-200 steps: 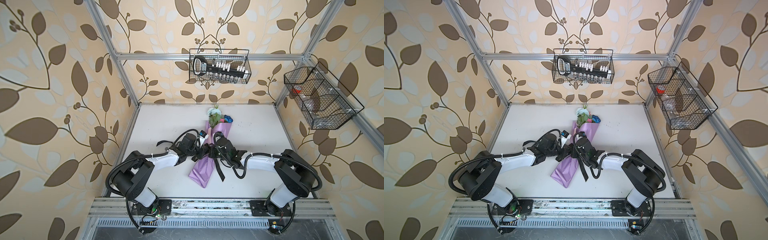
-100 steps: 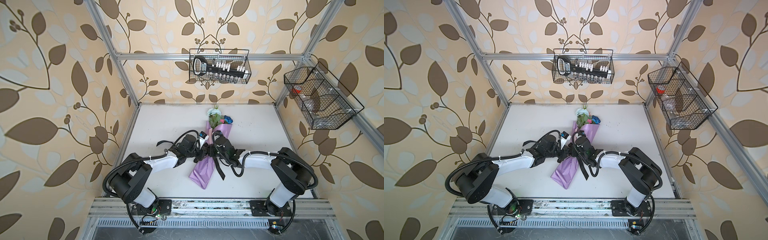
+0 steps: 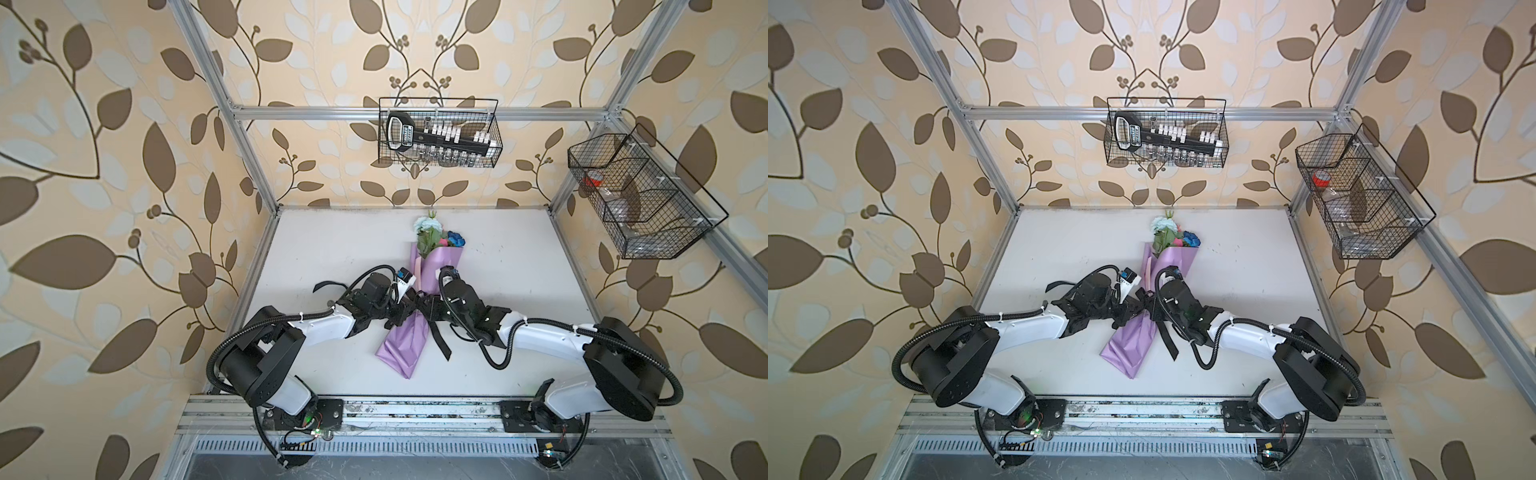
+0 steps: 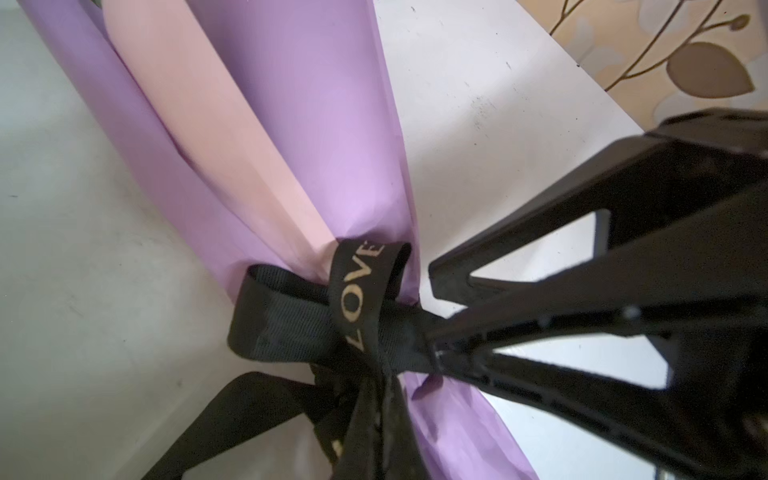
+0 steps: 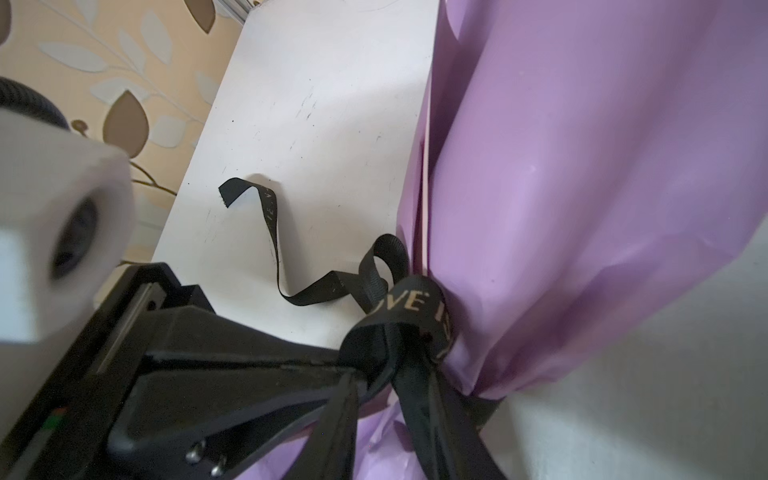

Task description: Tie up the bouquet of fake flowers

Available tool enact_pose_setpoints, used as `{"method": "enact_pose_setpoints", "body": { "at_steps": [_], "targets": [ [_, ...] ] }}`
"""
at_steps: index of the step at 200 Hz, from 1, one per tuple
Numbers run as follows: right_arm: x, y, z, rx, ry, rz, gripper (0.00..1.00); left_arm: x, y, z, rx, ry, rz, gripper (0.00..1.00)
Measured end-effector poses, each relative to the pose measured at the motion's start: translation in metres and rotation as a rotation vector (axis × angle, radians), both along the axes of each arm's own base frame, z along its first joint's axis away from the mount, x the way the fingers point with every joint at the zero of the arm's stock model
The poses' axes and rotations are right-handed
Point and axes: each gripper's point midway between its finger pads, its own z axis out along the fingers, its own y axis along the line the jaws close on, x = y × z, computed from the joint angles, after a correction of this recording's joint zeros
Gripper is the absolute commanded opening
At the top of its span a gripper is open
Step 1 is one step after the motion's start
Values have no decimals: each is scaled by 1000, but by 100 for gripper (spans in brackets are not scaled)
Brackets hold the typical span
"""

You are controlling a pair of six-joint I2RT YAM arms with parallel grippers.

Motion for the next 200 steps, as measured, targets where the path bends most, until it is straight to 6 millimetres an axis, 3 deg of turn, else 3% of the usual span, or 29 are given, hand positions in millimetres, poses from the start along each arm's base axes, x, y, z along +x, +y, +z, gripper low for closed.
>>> {"method": "enact_pose_setpoints", "body": {
  "at_steps": [19,55,91,118,151,200],
  "targets": [
    [-3,-4,7,0,1,-5,21,0,0,0,0,-2,-4,1],
    [-4,-15,26,-13,-15,-16,18,-3,-1,-2,6,-16,-21,2],
    [32,-28,60,5,-20,-25,14,-5,0,-4,16,-39,-36,2],
    [55,-11,76,-6,-5,74,13,-5,1,-6,31,-63,-51,2],
    [63,15,68,-50,59,220,15,-5,1,-6,44,-87,-65,1],
    [56,29,28,-119,204,333,19,-5,2,-7,46,-106,-75,1]
  ]
}}
